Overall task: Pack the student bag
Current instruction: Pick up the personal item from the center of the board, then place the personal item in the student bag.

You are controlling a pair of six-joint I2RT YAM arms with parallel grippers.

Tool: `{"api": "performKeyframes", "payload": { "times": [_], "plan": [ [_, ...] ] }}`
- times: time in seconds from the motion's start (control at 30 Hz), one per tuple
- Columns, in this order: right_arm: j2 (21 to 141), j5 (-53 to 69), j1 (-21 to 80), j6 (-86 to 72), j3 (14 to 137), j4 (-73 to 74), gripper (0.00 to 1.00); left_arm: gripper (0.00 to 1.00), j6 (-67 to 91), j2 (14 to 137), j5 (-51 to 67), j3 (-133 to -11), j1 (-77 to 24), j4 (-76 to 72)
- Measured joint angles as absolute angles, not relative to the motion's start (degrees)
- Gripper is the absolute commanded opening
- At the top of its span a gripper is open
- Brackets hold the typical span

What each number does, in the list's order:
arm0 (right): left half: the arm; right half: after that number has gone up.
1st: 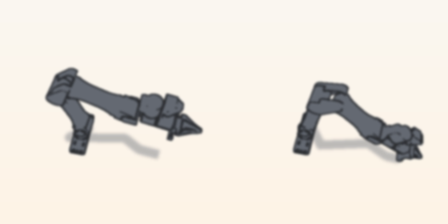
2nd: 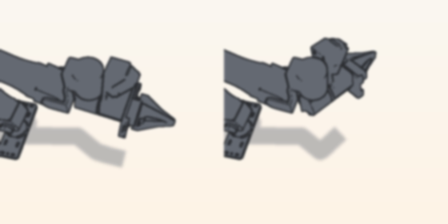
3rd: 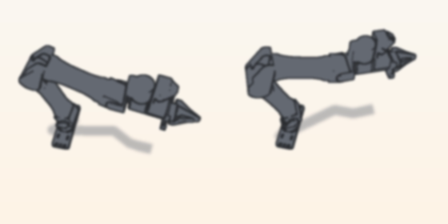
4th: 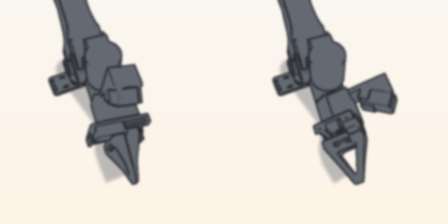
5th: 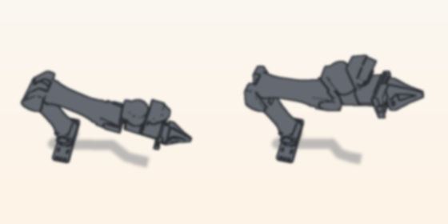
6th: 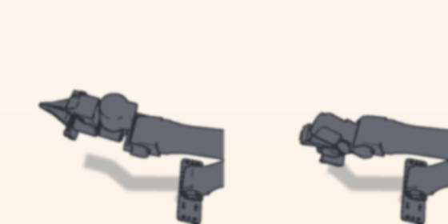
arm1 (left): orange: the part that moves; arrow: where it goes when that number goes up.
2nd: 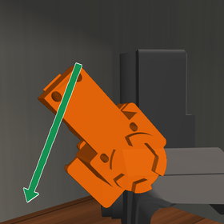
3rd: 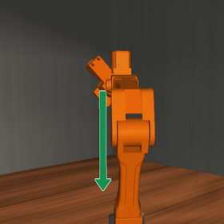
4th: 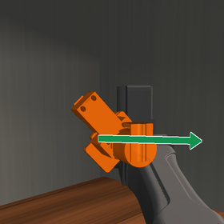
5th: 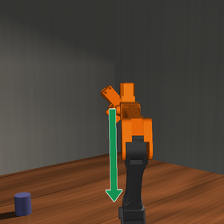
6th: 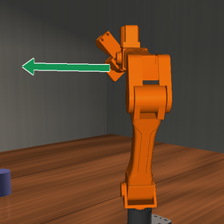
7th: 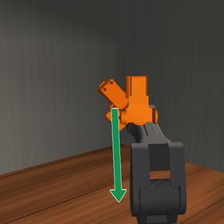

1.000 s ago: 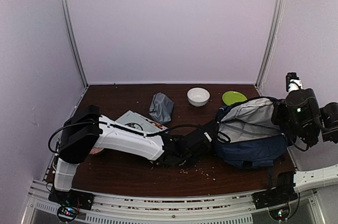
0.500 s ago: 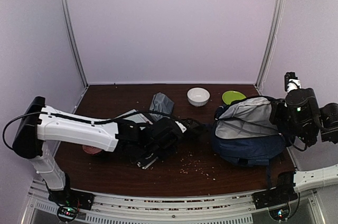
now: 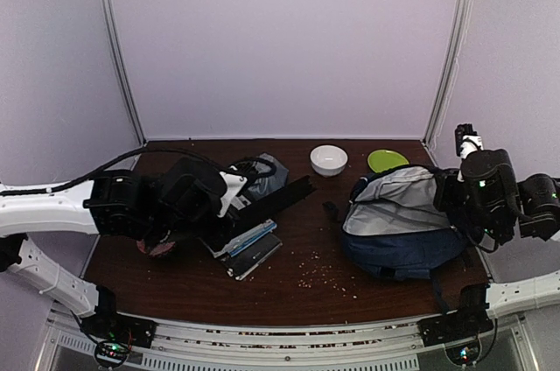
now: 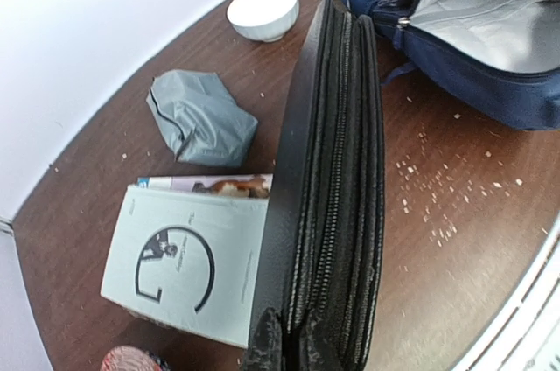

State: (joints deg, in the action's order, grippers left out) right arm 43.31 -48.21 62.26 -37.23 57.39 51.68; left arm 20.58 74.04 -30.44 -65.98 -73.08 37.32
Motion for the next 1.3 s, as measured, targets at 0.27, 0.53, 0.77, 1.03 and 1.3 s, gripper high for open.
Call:
{"api": "performKeyframes", "payload": {
  "times": [0.27, 0.53, 0.77, 1.03, 1.3],
  "plan": [
    [49.3, -41.5, 63.0, -37.5, 51.7, 41.7, 0.00, 0.00, 24.0, 59.1, -15.3, -59.6, -73.1, 35.4],
    [58.3, -37.6, 68.0, -40.8, 50.0, 35.3, 0.00, 0.00, 22.1, 57.4, -5.5, -50.2, -74.4, 29.2],
    [59.9, -36.1, 70.3, -43.9, 50.0, 34.8, 0.00, 0.00, 14.3, 59.2, -12.3, -48.4, -78.7, 27.7],
    [56.3, -35.6, 70.4, -46.7, 50.0, 36.2, 0.00, 0.00, 3.9, 59.3, -22.5, -50.2, -81.6, 26.3],
    [53.7, -35.3, 70.4, -47.3, 50.0, 37.3, 0.00, 0.00, -6.1, 62.1, -29.4, -50.4, -82.5, 21.1]
  ]
}}
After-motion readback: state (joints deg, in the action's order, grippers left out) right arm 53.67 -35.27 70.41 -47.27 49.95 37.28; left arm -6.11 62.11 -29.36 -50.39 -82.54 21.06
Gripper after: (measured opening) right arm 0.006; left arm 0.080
